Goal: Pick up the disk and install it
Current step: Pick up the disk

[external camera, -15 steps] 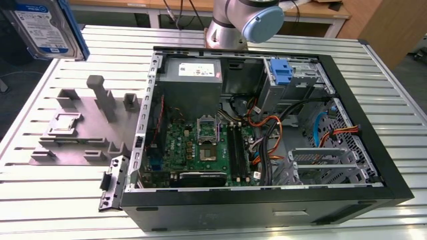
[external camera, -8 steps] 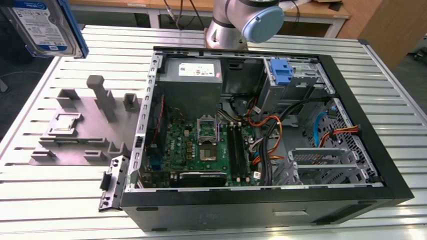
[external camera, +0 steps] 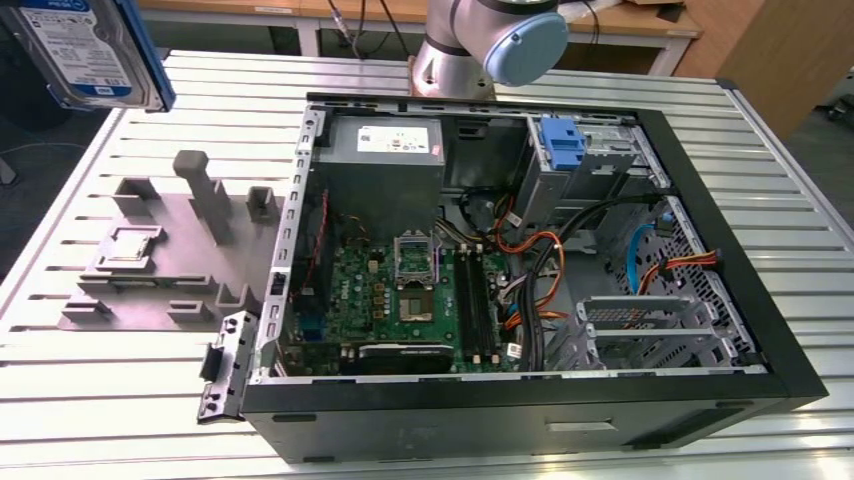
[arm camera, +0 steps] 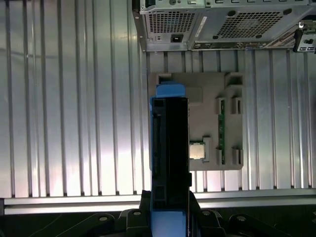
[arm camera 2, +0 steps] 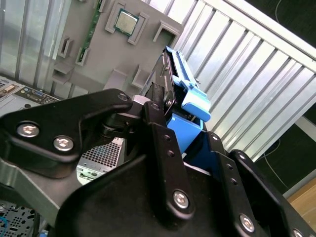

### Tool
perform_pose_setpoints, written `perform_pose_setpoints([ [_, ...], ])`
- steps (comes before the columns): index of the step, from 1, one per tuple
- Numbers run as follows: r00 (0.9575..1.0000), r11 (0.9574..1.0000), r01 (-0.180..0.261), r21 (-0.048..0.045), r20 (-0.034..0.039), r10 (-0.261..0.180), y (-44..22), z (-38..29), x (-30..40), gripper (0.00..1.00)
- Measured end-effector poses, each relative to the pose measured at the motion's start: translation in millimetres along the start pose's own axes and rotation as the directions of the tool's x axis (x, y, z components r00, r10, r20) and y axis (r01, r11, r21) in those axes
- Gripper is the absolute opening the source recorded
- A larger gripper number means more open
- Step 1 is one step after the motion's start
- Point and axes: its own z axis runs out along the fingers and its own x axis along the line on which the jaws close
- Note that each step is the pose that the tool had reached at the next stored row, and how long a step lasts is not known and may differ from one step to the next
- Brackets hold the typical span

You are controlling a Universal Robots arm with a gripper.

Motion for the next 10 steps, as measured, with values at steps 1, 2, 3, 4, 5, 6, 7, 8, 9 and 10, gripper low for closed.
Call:
perform_pose_setpoints([
  [1, 1.0, 1.0, 0.0, 0.0, -0.0002, 0.0, 0.0, -0.7, 0.0, 0.37],
  [2, 1.0, 1.0, 0.0, 0.0, -0.0004, 0.0, 0.0, -1.5, 0.0, 0.37],
  [3, 1.0, 1.0, 0.0, 0.0, -0.0008, 0.0, 0.0, -2.4, 0.0, 0.37],
  [4, 1.0, 1.0, 0.0, -0.0001, -0.0014, 0.0, 0.0, -3.5, 0.0, 0.37],
  [5, 1.0, 1.0, 0.0, 0.0001, -0.0019, 0.0, 0.0, -4.4, 0.1, 0.37],
  [6, 1.0, 1.0, 0.0, 0.0001, -0.0024, 0.0, 0.0, -5.4, 0.1, 0.37],
  [7, 1.0, 1.0, 0.0, 0.0001, -0.003, 0.0, 0.0, -6.3, 0.1, 0.37],
  [8, 1.0, 1.0, 0.0, 0.0002, -0.0038, 0.0, 0.0, -7.6, 0.1, 0.37],
  [9, 1.0, 1.0, 0.0, 0.0002, -0.0044, 0.0, 0.0, -8.8, 0.1, 0.37],
  [10, 1.0, 1.0, 0.0, 0.0003, -0.0047, 0.0, 0.0, -10.0, 0.1, 0.37],
])
